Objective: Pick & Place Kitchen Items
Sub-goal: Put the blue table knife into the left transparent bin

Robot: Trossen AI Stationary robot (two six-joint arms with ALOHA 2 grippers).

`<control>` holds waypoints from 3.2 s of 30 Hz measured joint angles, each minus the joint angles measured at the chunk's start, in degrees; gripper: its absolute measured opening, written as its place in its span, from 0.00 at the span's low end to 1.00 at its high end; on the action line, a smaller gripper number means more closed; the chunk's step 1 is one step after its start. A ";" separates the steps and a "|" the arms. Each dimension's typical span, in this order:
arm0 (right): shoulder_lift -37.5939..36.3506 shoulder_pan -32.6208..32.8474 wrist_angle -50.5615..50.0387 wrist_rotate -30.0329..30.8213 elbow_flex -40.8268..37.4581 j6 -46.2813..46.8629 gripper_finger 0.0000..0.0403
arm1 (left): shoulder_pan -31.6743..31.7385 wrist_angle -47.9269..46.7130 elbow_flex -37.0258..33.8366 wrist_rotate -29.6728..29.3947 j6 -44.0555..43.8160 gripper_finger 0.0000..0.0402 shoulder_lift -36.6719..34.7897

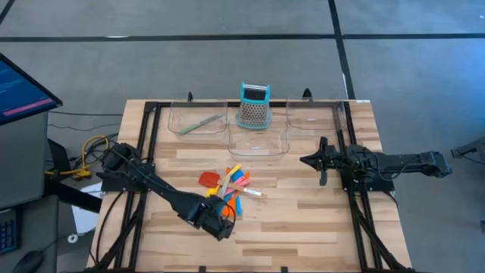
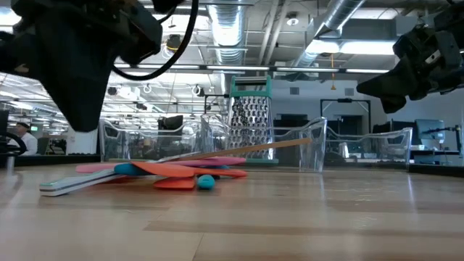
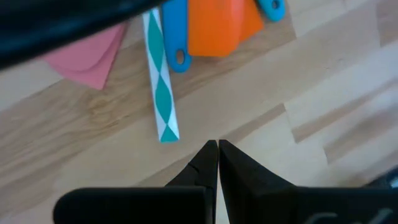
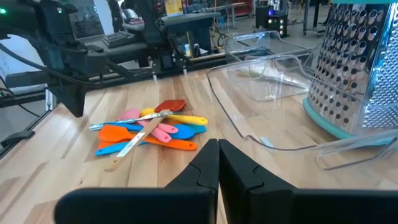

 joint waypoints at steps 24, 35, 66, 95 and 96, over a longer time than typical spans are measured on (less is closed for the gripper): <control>0.00 0.04 -0.58 -0.07 0.07 -0.66 0.00 | 1.15 2.16 -0.02 -5.71 -0.41 0.14 -1.99; 0.00 0.04 -0.84 -0.09 0.11 -0.63 0.00 | 4.24 -1.17 -0.02 -0.32 -0.43 0.27 -1.55; 0.11 0.04 -0.97 -0.24 0.11 -0.59 0.00 | 3.58 7.11 -9.87 -2.13 0.16 0.41 -0.13; 0.11 0.04 -0.99 -0.25 0.11 -0.59 0.00 | 3.13 10.34 -12.81 -4.19 0.00 0.03 -0.31; 0.09 0.04 -0.99 -0.26 0.11 -0.59 0.00 | 2.91 10.43 -12.81 -4.34 -0.02 0.03 -0.31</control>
